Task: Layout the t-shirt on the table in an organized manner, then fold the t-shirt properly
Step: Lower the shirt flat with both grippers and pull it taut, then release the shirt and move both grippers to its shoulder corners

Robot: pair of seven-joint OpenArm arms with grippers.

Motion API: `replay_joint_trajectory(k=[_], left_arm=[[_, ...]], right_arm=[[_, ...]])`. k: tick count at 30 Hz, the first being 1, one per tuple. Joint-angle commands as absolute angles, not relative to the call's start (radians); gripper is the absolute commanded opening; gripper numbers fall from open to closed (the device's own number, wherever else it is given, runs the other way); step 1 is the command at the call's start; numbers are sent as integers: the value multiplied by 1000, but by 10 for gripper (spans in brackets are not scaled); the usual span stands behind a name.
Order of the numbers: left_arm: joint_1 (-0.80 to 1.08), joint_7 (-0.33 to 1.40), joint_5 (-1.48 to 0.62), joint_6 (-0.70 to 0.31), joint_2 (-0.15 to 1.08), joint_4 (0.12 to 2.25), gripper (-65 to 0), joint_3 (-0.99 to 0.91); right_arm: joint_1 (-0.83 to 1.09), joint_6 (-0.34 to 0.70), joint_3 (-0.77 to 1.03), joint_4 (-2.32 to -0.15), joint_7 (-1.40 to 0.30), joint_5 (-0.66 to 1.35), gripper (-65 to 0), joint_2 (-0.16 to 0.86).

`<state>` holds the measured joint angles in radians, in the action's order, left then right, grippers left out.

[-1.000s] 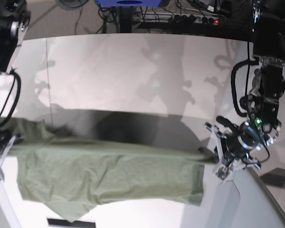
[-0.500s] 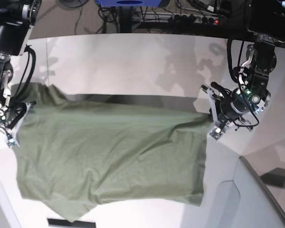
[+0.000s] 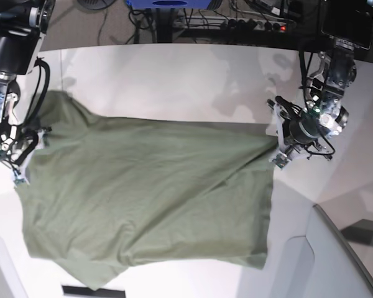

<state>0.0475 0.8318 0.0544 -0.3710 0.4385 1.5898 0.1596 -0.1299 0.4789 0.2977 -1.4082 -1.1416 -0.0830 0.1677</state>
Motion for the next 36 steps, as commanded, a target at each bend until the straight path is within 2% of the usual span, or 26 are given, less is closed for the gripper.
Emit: replay_joint_trajectory(k=[1, 3, 4, 8, 11, 13, 15, 16, 18, 19, 20, 21, 24, 32, 36], left_arm=[[36, 823, 71, -367, 447, 1613, -581, 163], [36, 823, 85, -366, 441, 1638, -438, 154], [35, 823, 74, -366, 435, 1653, -398, 139], [27, 828, -4, -371, 420, 1738, -290, 50], [28, 829, -64, -371, 418, 1814, -197, 5], [31, 829, -85, -371, 418, 1837, -174, -21], [27, 828, -93, -371, 407, 1814, -202, -51], [25, 826, -87, -371, 397, 1791, -240, -73], [24, 823, -90, -371, 375, 1755, -387, -119], [24, 823, -91, -371, 366, 1741, -504, -142], [24, 823, -91, -371, 355, 1733, -642, -165], [27, 823, -91, -371, 346, 1725, -650, -191], [38, 823, -88, -371, 334, 1715, -650, -237], [102, 819, -93, -371, 334, 1722, -650, -320], [131, 756, -93, -371, 334, 1724, -650, -361]], right_arm=[[-153, 476, 321, -1445, -1133, -87, -159, 183], [-148, 479, 394, -1521, -1127, -85, -92, 171], [-145, 479, 423, -1563, -1122, -85, -86, 151], [-84, 499, 521, -1770, -1122, -85, -86, 76], [18, 581, 521, -1910, -1121, -85, -93, 8], [74, 611, 521, -1928, -1113, -85, -164, -35], [113, 636, 526, -1914, -1096, -85, -309, -71], [130, 647, 526, -1897, -1075, -85, -413, -87], [145, 651, 529, -1850, -1035, -85, -630, -101], [145, 650, 529, -1814, -1027, -85, -650, -101], [142, 650, 529, -1779, -1015, -85, -641, -101], [139, 650, 530, -1745, -1010, -85, -611, -99], [113, 650, 530, -1655, -966, -85, -650, -97], [18, 650, 581, -1415, -855, -90, -648, -73], [16, 650, 582, -1334, -852, -90, -648, -47]])
